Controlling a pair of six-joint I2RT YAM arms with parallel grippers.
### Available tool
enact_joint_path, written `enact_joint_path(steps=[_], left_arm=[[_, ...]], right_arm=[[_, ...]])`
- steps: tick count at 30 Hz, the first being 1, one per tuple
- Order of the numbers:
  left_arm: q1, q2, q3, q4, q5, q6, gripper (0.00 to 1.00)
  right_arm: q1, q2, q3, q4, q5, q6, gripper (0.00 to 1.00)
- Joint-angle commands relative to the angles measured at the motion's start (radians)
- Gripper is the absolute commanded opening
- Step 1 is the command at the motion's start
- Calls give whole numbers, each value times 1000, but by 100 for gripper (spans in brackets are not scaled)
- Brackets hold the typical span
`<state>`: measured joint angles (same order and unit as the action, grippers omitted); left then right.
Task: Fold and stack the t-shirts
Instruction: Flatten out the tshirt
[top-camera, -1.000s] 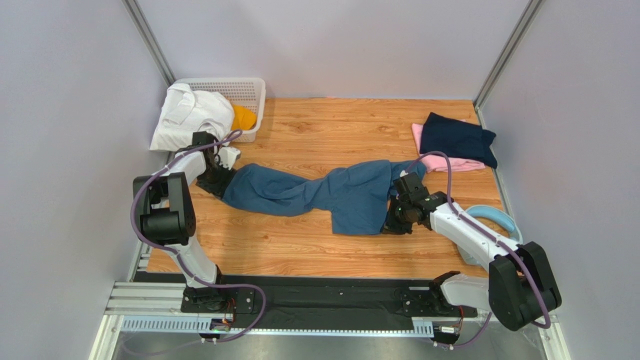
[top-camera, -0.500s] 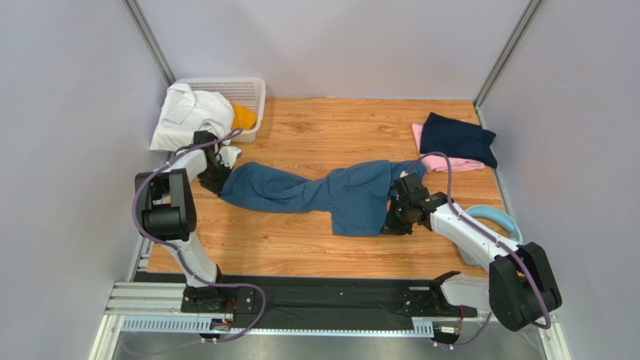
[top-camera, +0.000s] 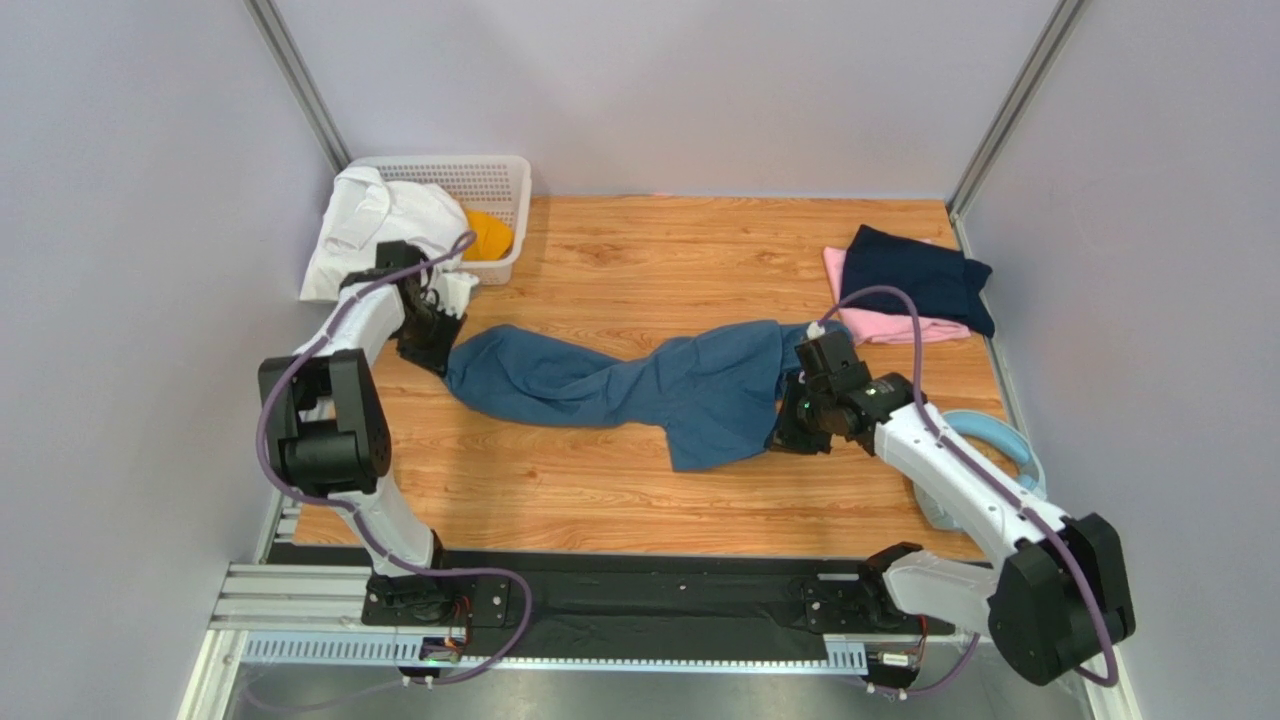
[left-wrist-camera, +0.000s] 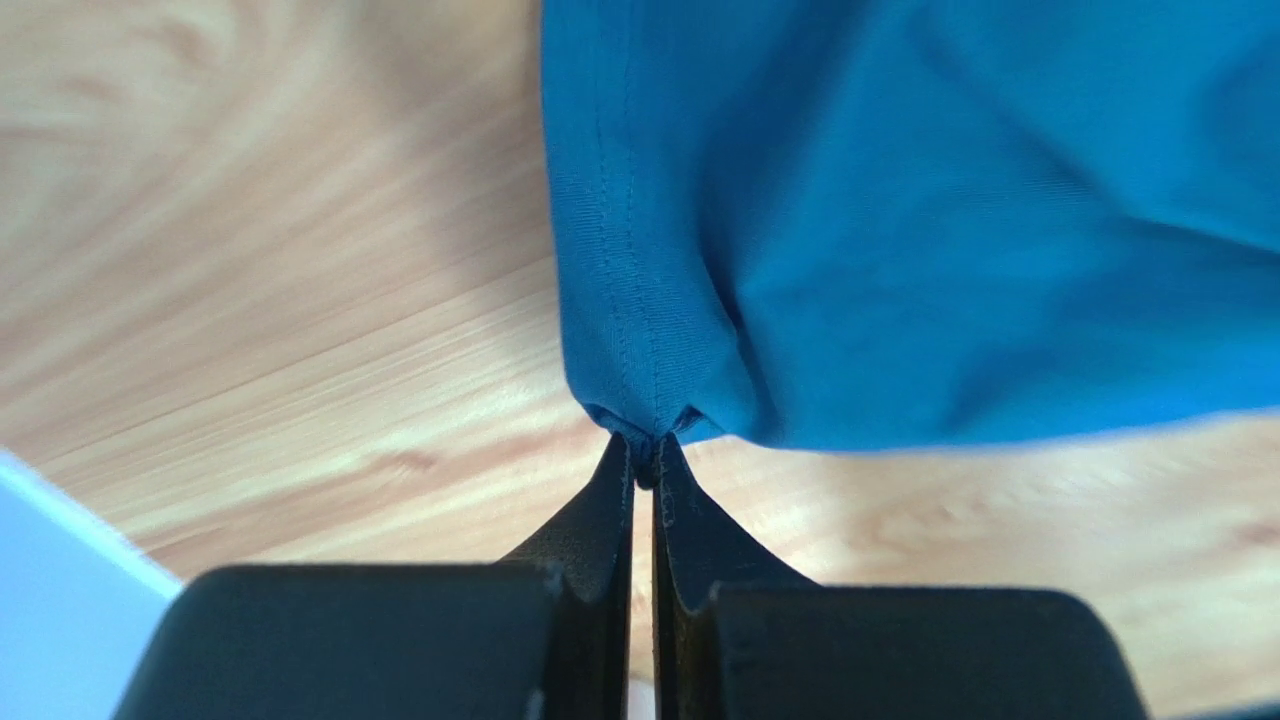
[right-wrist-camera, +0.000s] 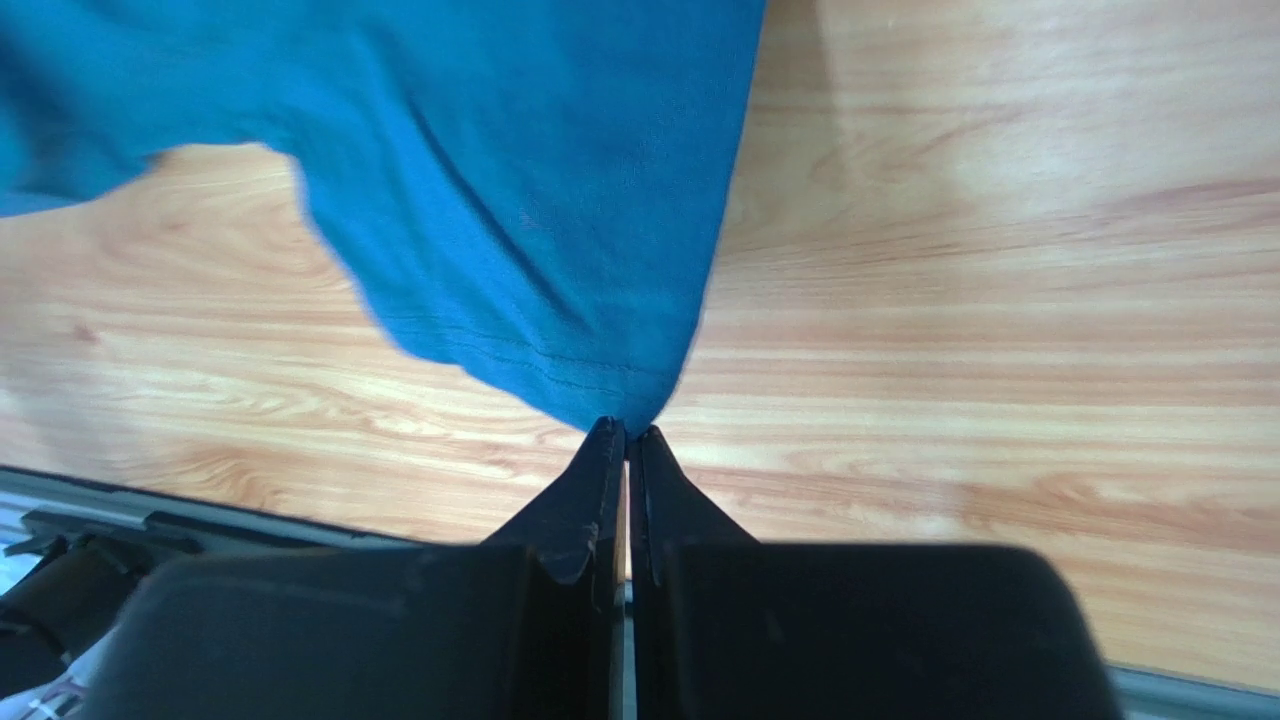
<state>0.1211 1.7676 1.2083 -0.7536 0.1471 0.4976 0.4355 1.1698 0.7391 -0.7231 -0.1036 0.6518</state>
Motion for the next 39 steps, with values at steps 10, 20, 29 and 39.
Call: enact_joint_path(steps=[10,20,29,39], left_arm=[[6,-421,527,-447,249,-88,0],[8,-612,657,-533,207,-56,0],[9,-720,916,-583,134,-67,0],[8,-751,814,-466,45,-100,0]], right_arm=[[3,-386,548,-297,159,-146,0],[3,-662,744,-315,23,-204,0],[-40,-650,1097,-320,-131,-221,0],[-50,-558,1091,-257,-62,-279,0]])
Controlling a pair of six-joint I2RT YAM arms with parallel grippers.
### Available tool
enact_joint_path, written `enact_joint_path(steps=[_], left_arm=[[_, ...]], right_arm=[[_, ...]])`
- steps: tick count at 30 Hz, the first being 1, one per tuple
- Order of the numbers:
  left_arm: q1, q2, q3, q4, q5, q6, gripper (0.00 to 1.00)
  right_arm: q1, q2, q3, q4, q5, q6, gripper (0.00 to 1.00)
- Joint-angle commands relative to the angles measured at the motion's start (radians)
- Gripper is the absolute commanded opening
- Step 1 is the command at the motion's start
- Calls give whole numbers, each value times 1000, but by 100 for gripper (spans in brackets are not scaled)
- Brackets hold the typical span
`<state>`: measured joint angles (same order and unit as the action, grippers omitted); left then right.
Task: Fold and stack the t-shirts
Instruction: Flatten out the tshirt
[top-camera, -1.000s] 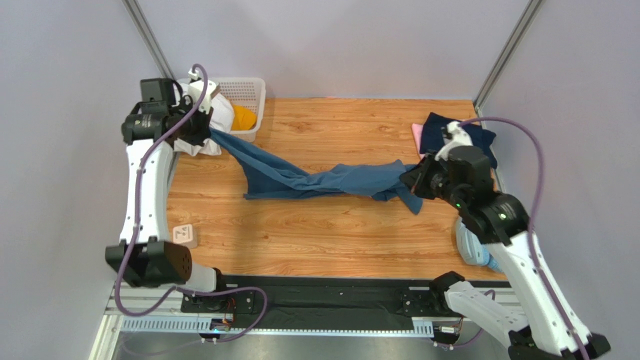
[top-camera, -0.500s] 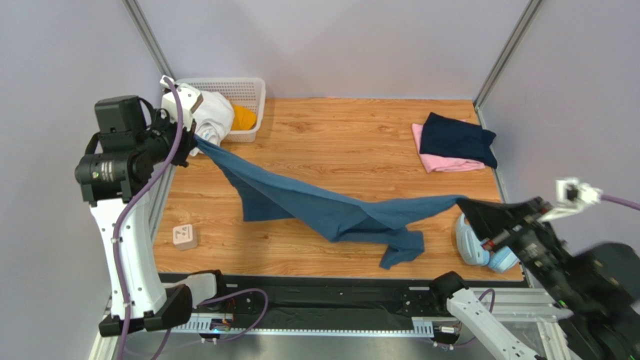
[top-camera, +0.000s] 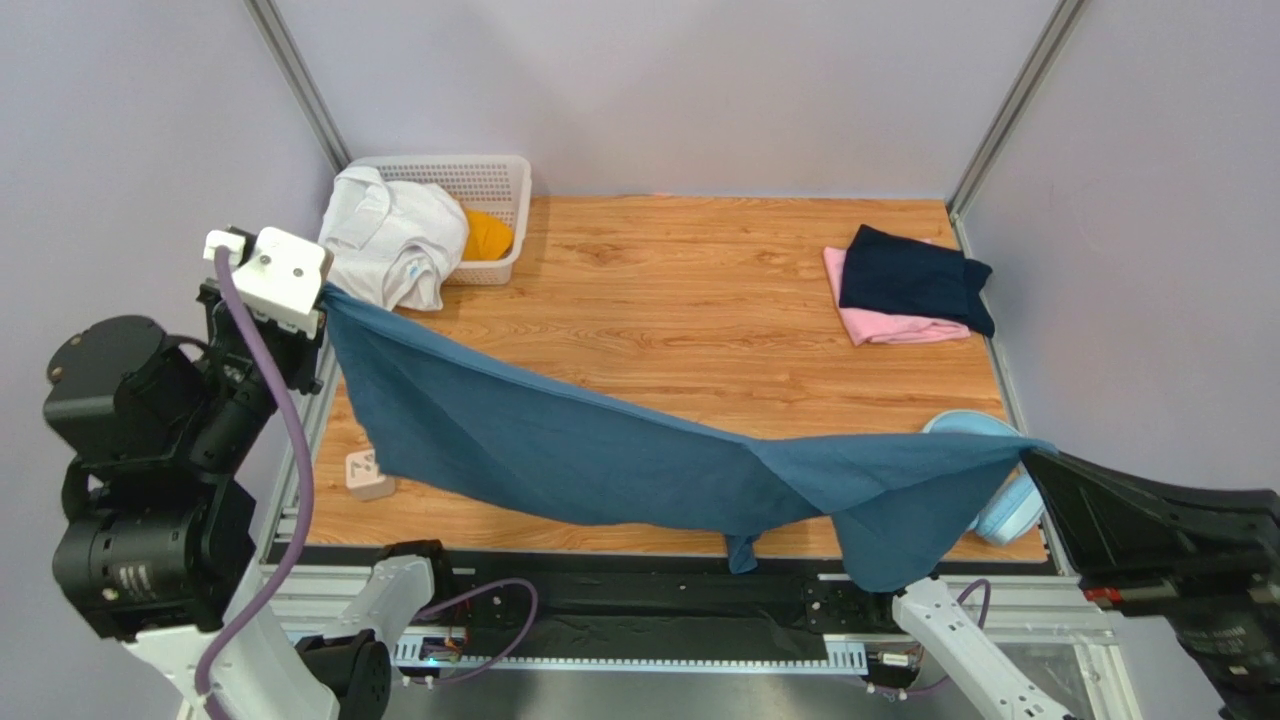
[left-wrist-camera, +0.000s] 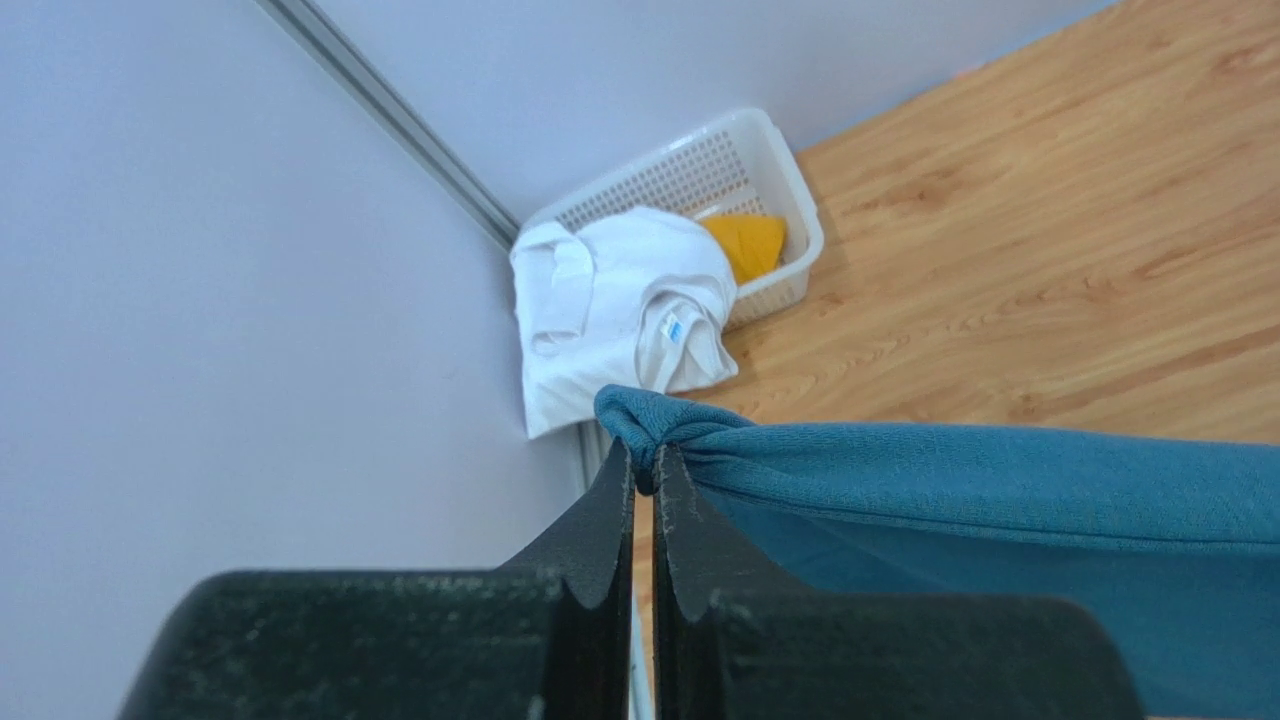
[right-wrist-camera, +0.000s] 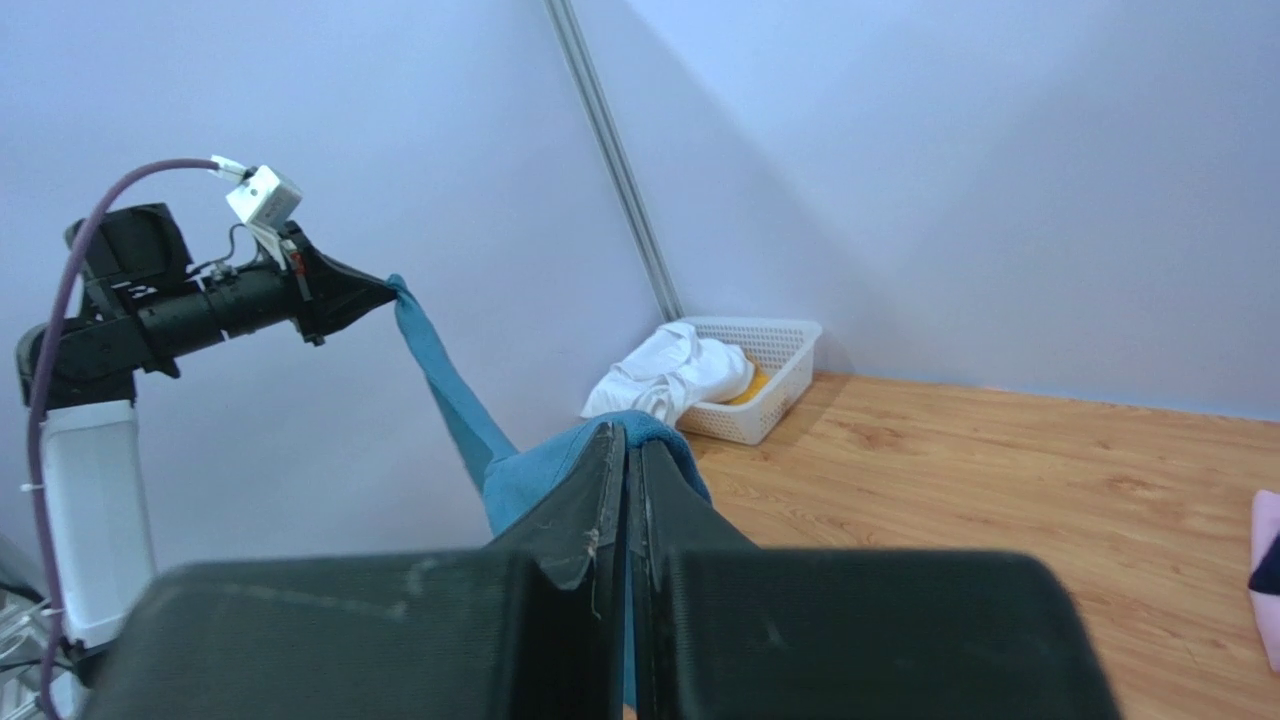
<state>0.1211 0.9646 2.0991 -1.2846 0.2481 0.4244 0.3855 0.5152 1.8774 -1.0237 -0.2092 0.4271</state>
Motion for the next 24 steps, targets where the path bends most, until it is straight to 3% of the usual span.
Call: enact_joint_path(steps=[1,10,18,24], left_arm=[[8,56,-123,76,-50,-30,0],[6,124,-365,220,-49,-38,0],[8,247,-320,288,-89,-41,0],[8,301,-318,315,-64,-56,0]], right_arm=[[1,127,-60,48,59,-69,0],[1,406,-94,109,270,-154,0],[-46,689,155,136,277,-180,0],[-108,723,132,155,223,-142,0]])
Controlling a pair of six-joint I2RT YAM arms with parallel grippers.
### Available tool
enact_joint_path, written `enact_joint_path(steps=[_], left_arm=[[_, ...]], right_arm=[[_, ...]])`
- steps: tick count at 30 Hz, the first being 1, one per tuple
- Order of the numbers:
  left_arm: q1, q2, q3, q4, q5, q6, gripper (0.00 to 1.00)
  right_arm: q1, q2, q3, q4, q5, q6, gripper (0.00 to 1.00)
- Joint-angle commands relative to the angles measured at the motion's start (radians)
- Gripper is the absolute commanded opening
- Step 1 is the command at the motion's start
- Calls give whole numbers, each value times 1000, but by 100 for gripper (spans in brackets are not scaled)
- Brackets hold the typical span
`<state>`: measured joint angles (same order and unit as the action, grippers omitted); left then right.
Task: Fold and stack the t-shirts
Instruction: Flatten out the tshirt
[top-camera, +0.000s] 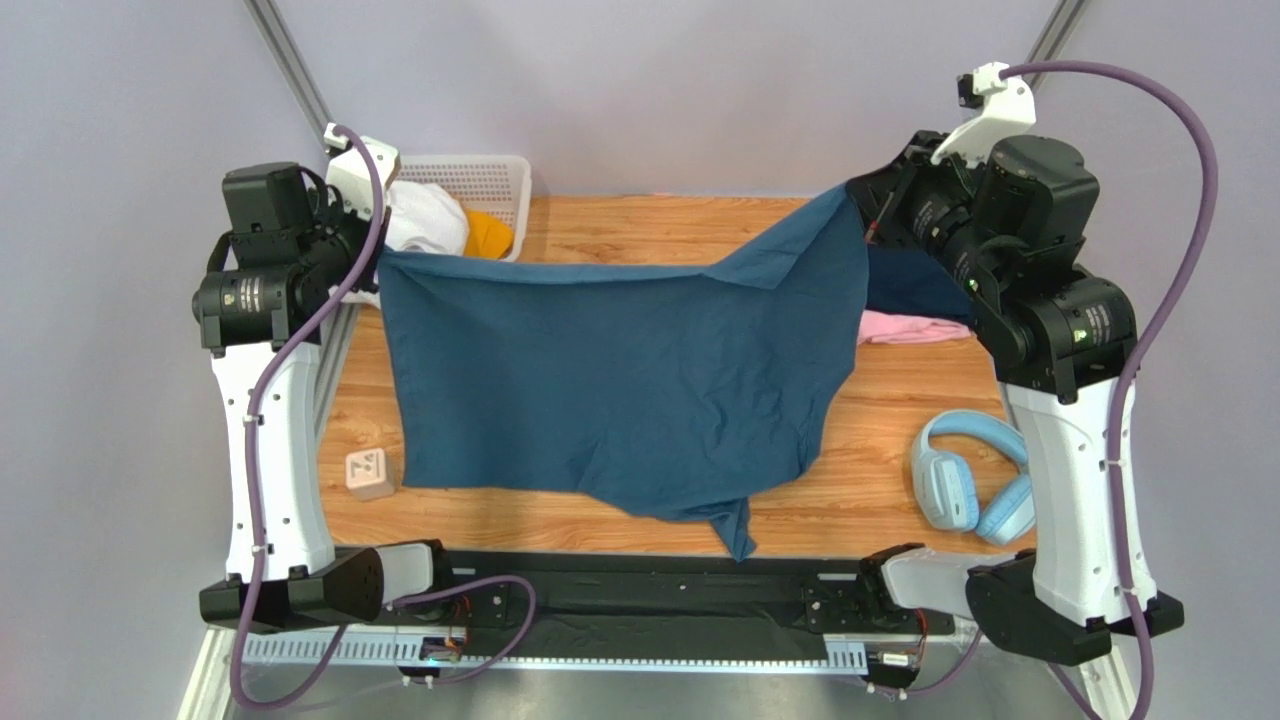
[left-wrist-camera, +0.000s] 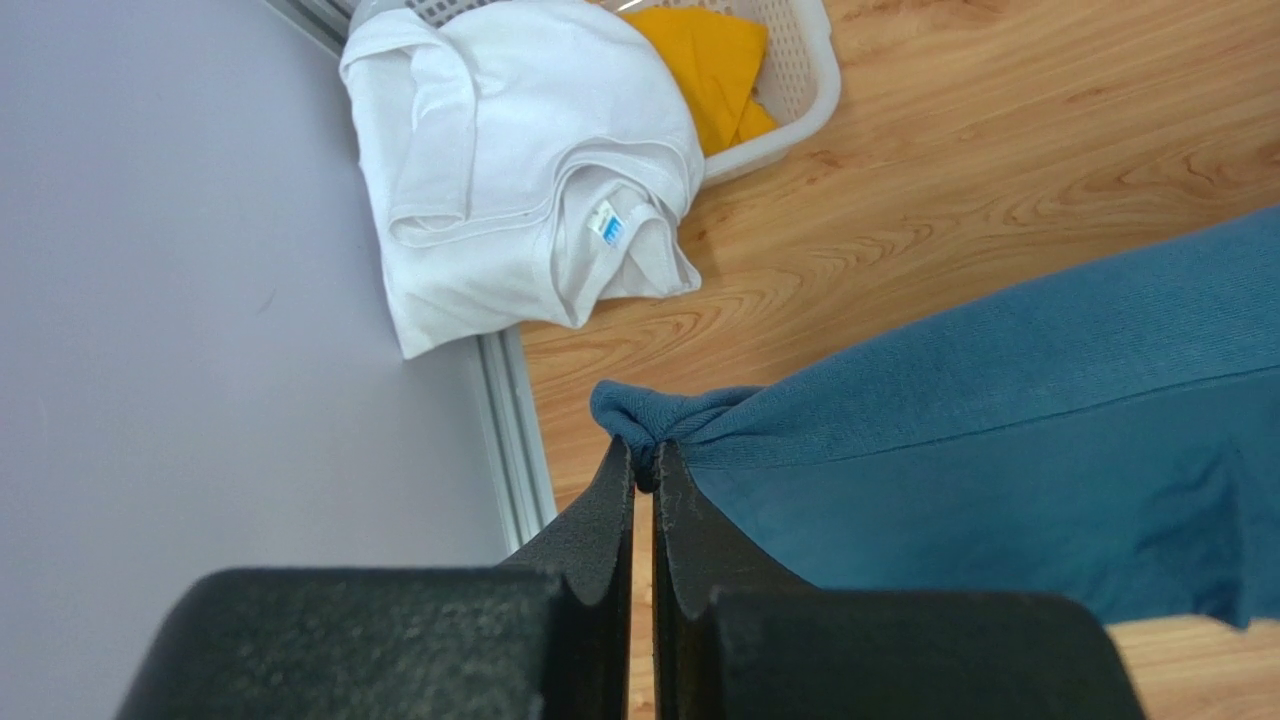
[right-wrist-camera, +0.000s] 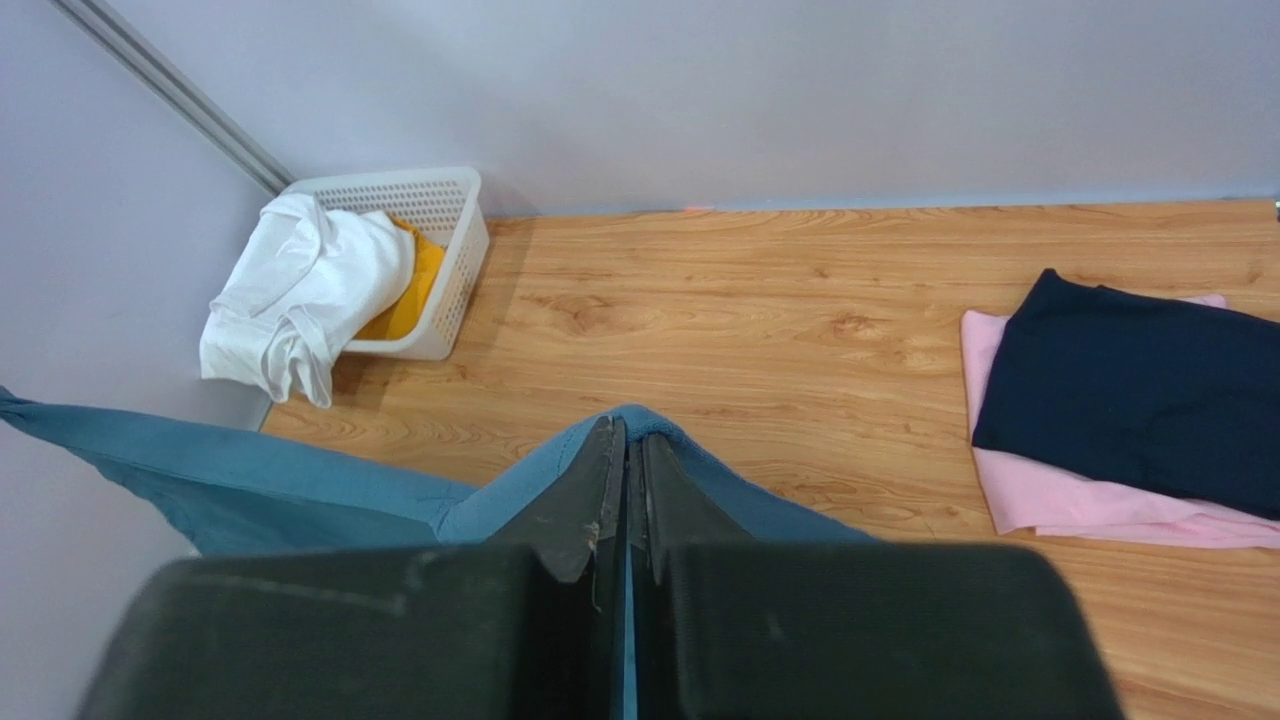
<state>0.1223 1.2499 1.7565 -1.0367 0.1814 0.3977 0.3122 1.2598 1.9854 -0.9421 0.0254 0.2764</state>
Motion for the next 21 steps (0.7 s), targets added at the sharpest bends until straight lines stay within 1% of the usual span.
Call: enact_joint_path(steps=[1,5,8,9,11,12,13,14,15,17,18,19,20,21], left_arm=[[5,32,29,69,3,-28,0],[5,85,112,43,41,-51,0],[2,160,254,0,76,-91,0],[-3,187,352,-19,84,-103,0],[-22,279,460,-77,90,-112,0],[-33,311,560,-89,73,-114,0],[-48,377,611,-95,58,-118,0],[-71,410,659,-98,40,-123,0],[-84,484,760,-97,3,-129,0],[-114,555,854,-79,-43,-132,0],[-119,604,904,-62,-98,-129,0],[-119,617,903,-37,-124,-125,0],[-156,623,891,27,-144,-112,0],[-162,625,846,67,-178,-109,0]], right_arm=[[-45,-26,0,84,-42,23,0],[-105,-22,-10,100,-73,32,0],[-145,12,44,100,-110,56,0],[-162,26,67,100,-129,67,0],[-209,75,140,103,-192,101,0],[-226,94,170,104,-211,109,0],[-243,143,200,108,-246,122,0],[-278,171,261,117,-269,136,0],[-303,229,288,127,-292,182,0],[-388,291,337,202,-393,246,0],[-412,347,372,239,-424,323,0],[-435,374,386,328,-480,360,0],[-474,401,397,377,-507,404,0],[-493,459,439,425,-531,447,0]])
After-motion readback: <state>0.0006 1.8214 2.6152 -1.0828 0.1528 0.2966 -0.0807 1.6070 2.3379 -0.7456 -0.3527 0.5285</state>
